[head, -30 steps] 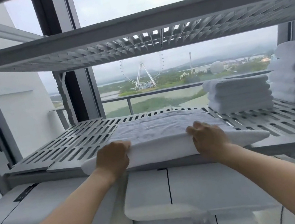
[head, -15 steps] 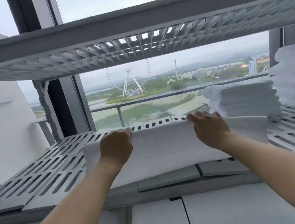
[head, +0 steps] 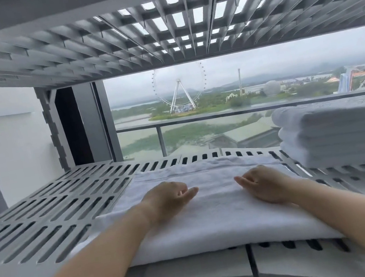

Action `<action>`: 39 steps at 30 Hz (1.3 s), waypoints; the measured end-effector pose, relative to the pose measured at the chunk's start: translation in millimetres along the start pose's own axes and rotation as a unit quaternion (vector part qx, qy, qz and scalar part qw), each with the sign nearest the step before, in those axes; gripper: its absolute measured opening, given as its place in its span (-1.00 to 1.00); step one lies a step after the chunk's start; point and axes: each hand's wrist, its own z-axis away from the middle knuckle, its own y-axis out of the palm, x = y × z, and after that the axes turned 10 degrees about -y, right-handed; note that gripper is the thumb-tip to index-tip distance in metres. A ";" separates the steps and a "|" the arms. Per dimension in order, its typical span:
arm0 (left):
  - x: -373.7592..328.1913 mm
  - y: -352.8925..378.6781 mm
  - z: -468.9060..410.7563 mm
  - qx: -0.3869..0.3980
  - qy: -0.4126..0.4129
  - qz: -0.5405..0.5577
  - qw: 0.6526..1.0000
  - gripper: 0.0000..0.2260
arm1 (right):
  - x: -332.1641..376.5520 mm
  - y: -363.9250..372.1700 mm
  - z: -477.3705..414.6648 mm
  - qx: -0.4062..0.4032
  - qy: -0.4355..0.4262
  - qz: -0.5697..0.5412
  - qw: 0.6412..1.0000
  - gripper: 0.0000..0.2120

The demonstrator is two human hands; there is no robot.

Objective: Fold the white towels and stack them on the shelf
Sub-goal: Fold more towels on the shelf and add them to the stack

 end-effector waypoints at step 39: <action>-70.4 34.0 12.0 0.071 0.070 -0.021 0.995 -0.46 | 31.6 9.3 58.0 0.128 0.032 -0.066 0.989 -0.46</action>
